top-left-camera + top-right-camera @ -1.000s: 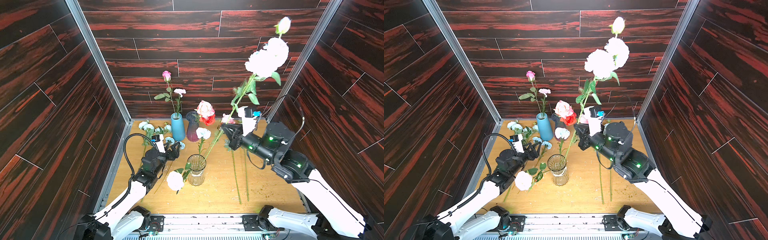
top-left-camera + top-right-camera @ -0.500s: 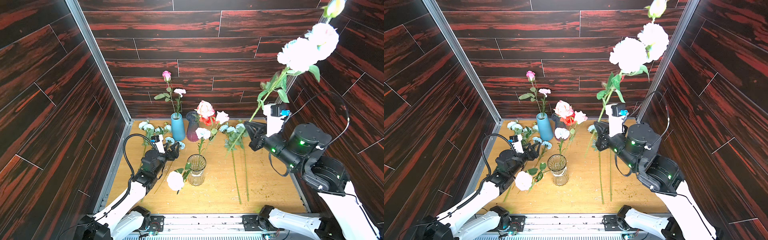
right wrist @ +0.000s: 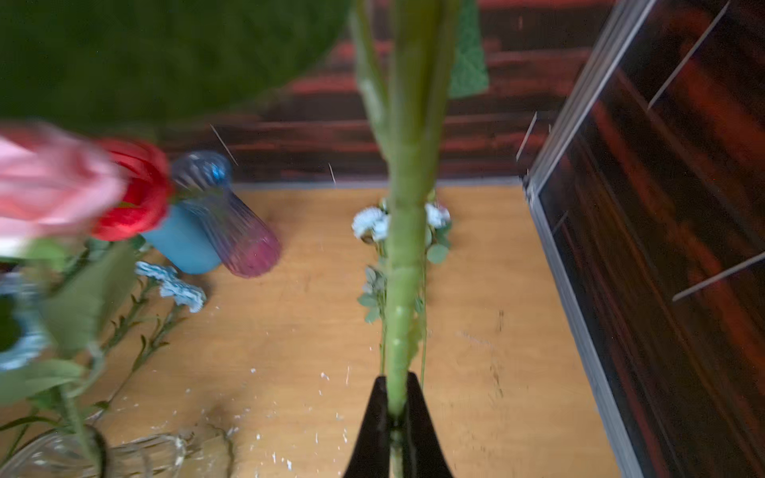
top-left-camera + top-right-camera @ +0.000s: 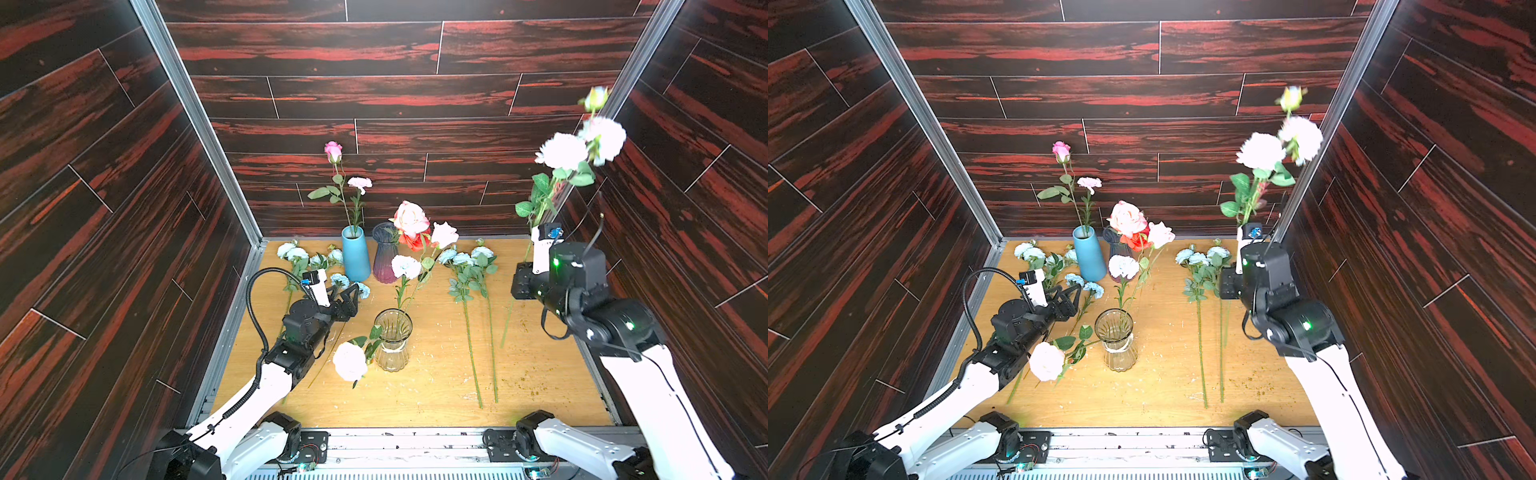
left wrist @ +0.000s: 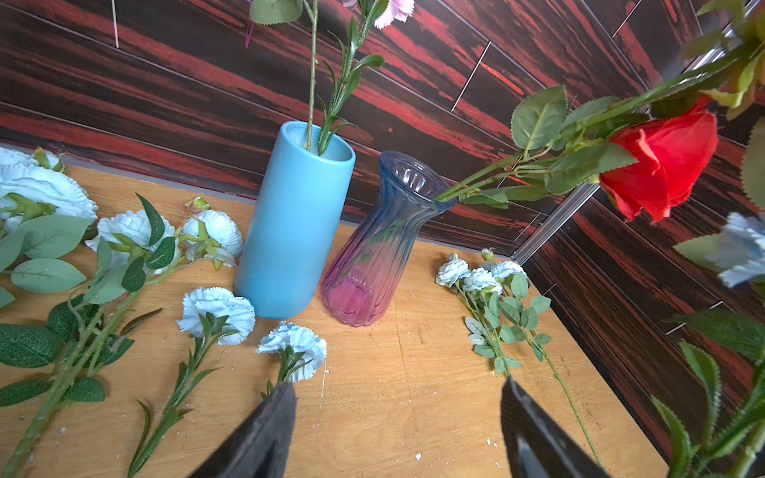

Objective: Pick out blue flowers from the vase
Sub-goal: Place the flower at the center of the board.

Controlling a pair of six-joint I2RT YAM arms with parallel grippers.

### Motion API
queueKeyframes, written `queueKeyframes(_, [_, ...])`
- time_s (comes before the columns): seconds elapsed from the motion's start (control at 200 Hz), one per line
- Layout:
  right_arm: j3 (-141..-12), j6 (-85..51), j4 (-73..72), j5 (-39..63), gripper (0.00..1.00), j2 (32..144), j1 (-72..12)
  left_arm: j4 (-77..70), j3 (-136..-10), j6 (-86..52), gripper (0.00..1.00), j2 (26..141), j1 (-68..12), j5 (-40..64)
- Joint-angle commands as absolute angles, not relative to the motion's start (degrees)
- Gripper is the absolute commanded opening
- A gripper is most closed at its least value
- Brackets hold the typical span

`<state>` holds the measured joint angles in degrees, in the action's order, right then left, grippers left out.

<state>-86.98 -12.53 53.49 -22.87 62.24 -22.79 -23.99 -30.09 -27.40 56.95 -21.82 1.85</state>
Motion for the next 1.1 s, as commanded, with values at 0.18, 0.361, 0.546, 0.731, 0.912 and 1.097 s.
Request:
queueKeyframes(0.18, [-80.7, -12.9, 51.2, -7.1, 0.0, 69.4, -18.2, -24.2, -30.1, -26.4, 0.79, 57.3, -22.1, 0.6])
queueKeyframes(0.361, [-78.1, -12.8, 48.6, 0.8, 0.0, 73.6, -15.6, -23.9, -30.1, -26.0, 0.79, 57.3, -22.0, 0.2])
queueKeyframes(0.546, [-75.2, -12.9, 43.5, 11.5, 0.0, 79.9, -15.6, -23.6, -30.1, -25.9, 0.79, 57.1, -22.1, 0.0])
queueKeyframes(0.731, [-74.7, -13.0, 40.7, 15.3, 0.0, 86.3, -15.6, -23.3, -30.1, -25.7, 0.79, 56.9, -22.0, -0.4])
queueKeyframes(0.912, [-74.1, -12.8, 38.4, 18.4, 0.0, 92.0, -15.8, -23.3, -30.3, -25.6, 0.79, 57.4, -22.1, -0.3])
queueKeyframes(1.097, [-74.6, -12.2, 37.4, 18.4, 0.0, 97.8, -18.2, -23.6, -30.5, -25.6, 0.79, 58.0, -22.0, -0.3])
